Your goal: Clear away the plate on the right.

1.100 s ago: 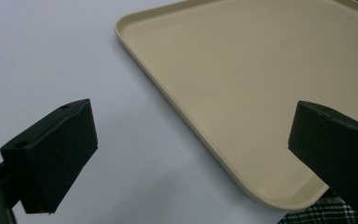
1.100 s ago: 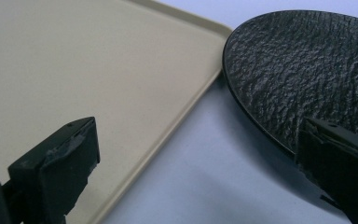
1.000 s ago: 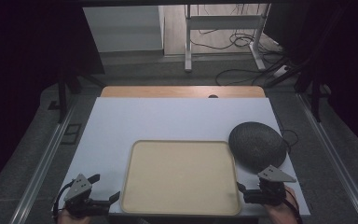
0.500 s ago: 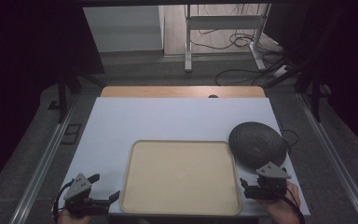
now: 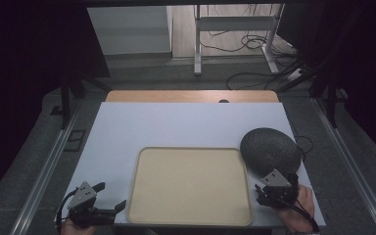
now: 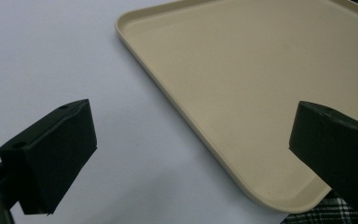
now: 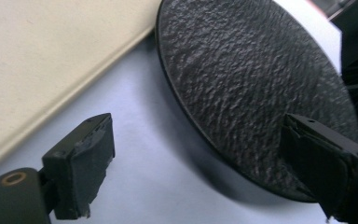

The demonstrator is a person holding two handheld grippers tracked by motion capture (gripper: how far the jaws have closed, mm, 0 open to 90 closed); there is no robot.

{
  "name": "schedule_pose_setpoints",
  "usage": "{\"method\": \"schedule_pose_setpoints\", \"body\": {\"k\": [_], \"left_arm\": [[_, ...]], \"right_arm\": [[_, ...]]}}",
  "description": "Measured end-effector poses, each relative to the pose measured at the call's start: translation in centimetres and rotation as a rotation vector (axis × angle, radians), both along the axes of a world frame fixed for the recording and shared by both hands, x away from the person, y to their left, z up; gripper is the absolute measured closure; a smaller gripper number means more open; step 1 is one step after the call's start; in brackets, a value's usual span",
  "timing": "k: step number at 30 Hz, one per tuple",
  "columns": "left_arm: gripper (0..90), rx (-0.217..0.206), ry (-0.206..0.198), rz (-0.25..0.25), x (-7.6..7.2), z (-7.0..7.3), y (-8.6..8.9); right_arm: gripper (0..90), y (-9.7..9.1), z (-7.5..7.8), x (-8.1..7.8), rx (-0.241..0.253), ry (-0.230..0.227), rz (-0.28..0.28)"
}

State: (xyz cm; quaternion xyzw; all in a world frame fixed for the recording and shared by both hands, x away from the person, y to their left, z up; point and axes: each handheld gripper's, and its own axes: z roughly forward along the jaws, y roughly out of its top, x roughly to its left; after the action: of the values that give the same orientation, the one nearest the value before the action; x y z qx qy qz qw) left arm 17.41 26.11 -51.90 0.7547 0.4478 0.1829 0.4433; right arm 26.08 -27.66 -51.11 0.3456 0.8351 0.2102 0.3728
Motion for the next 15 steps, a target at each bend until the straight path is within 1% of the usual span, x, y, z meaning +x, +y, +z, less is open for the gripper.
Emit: {"method": "schedule_pose_setpoints", "body": {"k": [1, 2, 3, 4, 5, 6, 9, 11, 12, 15], "left_arm": [[0.4, 0.0, 0.0, 0.0, 0.0, 0.0, 0.0], [0.4, 0.0, 0.0, 0.0, 0.0, 0.0, 0.0], [0.4, 0.0, 0.001, 0.0, 0.0, 0.0, 0.0], [0.4, -0.001, 0.002, 0.001, 0.0, 0.0, 0.0], [0.4, 0.0, 0.003, 0.0, 0.0, 0.0, 0.0], [0.5, 0.0, 0.003, 0.0, 0.0, 0.0, 0.0], [0.5, 0.0, 0.002, 0.0, 0.0, 0.0, 0.0], [0.5, -0.001, 0.001, -0.001, 0.0, 0.0, 0.0], [0.5, -0.001, 0.001, 0.0, 0.0, 0.0, 0.0], [0.5, -0.001, 0.001, -0.001, 0.0, 0.0, 0.0]], "right_arm": [[13.3, 0.0, 0.0, 0.0, 0.0, 0.0, 0.0], [14.3, 0.0, 0.0, 0.0, -0.018, -0.009, 0.0], [18.1, 0.1, 0.0, 0.1, -0.047, -0.016, 0.002], [18.1, 0.1, 0.0, 0.1, -0.047, -0.016, 0.002], [21.2, 0.2, -0.1, 0.2, -0.074, -0.022, 0.005], [21.2, 0.2, -0.1, 0.2, -0.074, -0.022, 0.005], [26.3, 0.4, -0.2, 0.4, -0.14, -0.044, 0.017], [29.2, 0.6, -0.3, 0.5, -0.174, -0.055, 0.026], [31.3, 0.8, -0.4, 0.5, -0.209, -0.065, 0.039], [34.9, 1.2, -0.7, 0.7, -0.271, -0.072, 0.057]]}}
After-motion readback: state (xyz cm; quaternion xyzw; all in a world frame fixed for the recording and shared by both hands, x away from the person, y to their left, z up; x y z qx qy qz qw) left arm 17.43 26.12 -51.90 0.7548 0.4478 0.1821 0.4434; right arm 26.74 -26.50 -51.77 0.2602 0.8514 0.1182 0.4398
